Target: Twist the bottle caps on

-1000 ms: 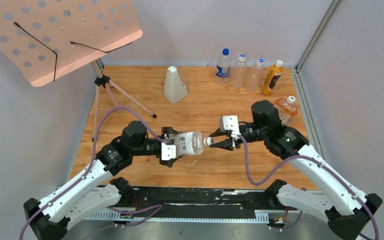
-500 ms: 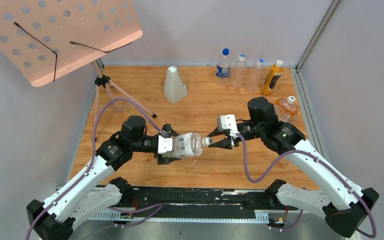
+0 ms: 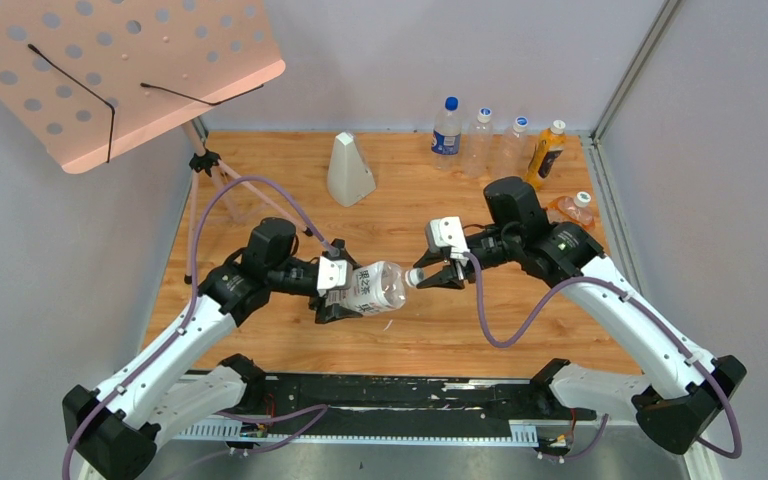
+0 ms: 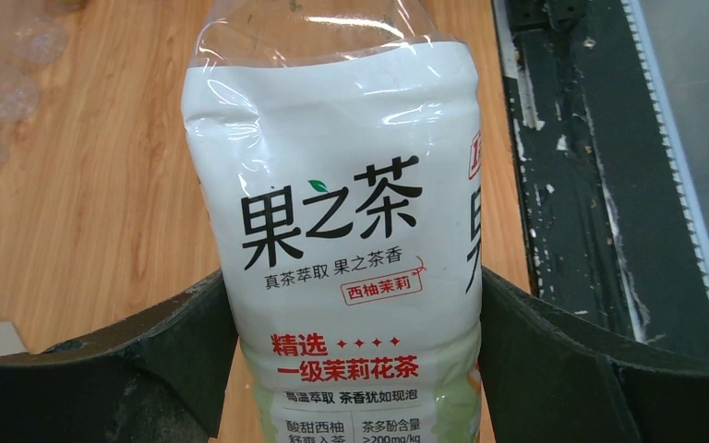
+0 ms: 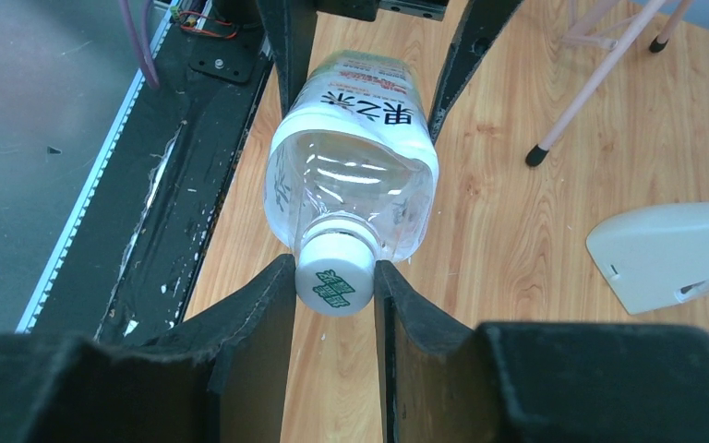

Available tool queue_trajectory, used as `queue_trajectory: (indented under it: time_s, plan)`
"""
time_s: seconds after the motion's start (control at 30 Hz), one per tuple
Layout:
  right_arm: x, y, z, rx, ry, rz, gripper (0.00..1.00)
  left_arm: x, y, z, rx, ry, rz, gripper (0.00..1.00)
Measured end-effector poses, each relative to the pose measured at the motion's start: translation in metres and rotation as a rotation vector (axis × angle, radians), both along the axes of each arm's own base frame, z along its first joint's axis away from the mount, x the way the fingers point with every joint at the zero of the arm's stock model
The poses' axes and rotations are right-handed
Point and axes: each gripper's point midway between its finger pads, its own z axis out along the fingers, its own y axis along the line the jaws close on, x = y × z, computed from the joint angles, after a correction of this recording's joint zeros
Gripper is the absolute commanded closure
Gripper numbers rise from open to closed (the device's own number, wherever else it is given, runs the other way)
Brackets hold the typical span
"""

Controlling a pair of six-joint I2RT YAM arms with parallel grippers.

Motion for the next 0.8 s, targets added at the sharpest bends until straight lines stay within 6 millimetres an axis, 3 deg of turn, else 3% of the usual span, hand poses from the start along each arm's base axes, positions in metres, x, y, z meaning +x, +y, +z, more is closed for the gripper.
queue_trajectory:
  time_s: [0.4, 0.8]
  plan:
    - [0.038, 0.012, -0.007, -0.049, 0.184, -0.204, 0.78, 0.038, 0.002, -0.021, -0.058, -0.145, 0.187, 0.81]
    - [0.070, 0.014, 0.012, 0.022, 0.463, -0.594, 0.79, 0.067, -0.004, -0.006, -0.096, -0.305, 0.381, 0.81]
